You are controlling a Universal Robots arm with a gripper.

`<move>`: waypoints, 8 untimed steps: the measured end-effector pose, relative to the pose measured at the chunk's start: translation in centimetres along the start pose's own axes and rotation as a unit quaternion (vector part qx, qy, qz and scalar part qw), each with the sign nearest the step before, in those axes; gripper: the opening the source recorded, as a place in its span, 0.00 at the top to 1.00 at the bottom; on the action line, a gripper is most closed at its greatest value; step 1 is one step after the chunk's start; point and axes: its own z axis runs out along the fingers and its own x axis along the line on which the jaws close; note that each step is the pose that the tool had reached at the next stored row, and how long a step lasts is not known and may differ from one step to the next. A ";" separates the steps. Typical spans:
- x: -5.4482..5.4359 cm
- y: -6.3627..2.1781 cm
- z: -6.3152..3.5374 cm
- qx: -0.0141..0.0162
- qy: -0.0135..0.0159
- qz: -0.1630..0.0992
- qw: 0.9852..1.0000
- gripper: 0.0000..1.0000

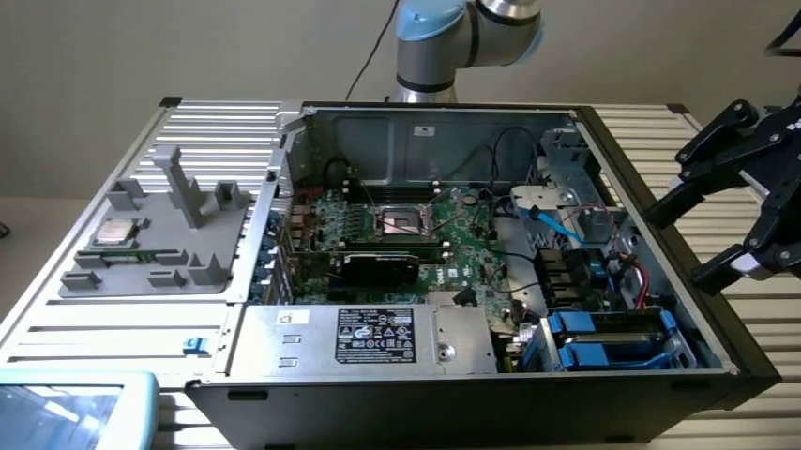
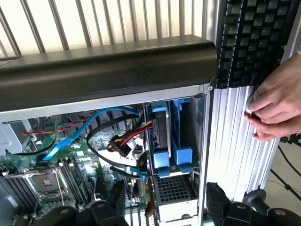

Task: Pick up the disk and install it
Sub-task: 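Insert the first disk wire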

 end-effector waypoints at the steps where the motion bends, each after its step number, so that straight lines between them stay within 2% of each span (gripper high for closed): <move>1: 0.0 0.00 0.00 0.000 0.000 0.000 1.000 0.22; 8: 0.0 -0.01 -0.02 0.000 0.000 0.000 1.000 0.22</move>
